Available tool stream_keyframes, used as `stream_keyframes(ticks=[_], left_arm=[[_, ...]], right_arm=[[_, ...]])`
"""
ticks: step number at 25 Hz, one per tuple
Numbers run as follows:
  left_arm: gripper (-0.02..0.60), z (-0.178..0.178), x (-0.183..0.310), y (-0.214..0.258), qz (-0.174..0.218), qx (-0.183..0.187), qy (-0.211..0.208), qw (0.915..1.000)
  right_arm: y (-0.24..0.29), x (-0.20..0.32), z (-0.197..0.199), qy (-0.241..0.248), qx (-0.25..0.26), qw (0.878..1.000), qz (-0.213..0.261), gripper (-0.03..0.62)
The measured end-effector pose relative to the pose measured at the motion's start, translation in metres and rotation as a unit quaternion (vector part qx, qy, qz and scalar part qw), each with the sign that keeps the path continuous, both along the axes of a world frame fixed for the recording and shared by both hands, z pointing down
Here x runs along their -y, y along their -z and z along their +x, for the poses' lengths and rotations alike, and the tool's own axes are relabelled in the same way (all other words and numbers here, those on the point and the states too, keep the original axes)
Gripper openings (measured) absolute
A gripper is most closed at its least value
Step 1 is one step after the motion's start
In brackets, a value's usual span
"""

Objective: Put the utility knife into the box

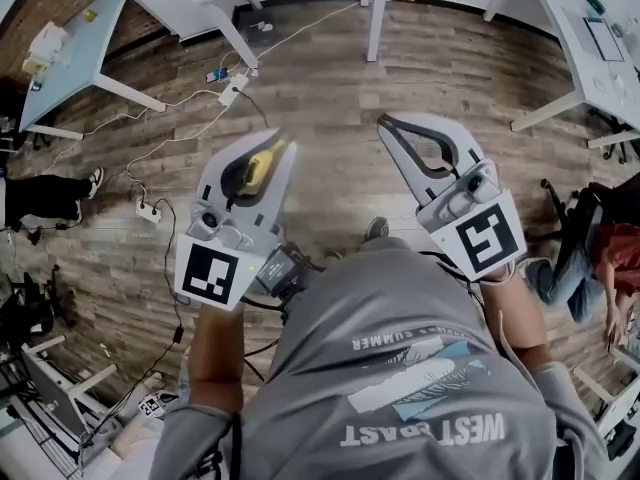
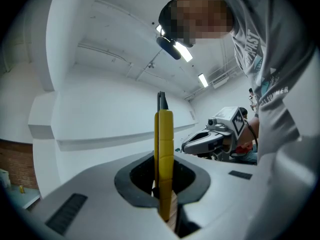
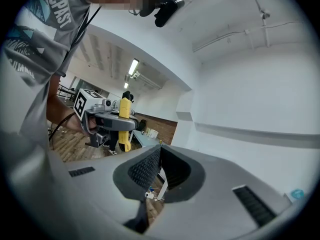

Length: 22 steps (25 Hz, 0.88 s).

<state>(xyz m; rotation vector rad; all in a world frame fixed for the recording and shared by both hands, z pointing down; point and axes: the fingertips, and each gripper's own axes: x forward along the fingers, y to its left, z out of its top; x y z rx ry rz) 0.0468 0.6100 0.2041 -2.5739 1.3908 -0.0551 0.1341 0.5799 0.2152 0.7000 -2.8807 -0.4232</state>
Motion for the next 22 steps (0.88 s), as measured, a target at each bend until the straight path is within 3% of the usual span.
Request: stream_keyframes(ticks=[10,15,22], left_arm=[[0.037,0.015,0.052,-0.002,-0.017,0.009,0.02,0.9996],[0.036,-0.002,0.078,-0.003,-0.018,0.008,0.014,0.9997],[0.037,-0.032,0.121,-0.005,-0.011,-0.002,-0.026,0.9996]], right_arm=[[-0.001,0.058,0.012,0.016,0.017,1.0,-0.016,0.011],[-0.005,0.081,-0.005,0.011,0.01,1.0,-0.02,0.011],[0.0,0.117,-0.038,-0.021,0.005,1.0,-0.013,0.011]])
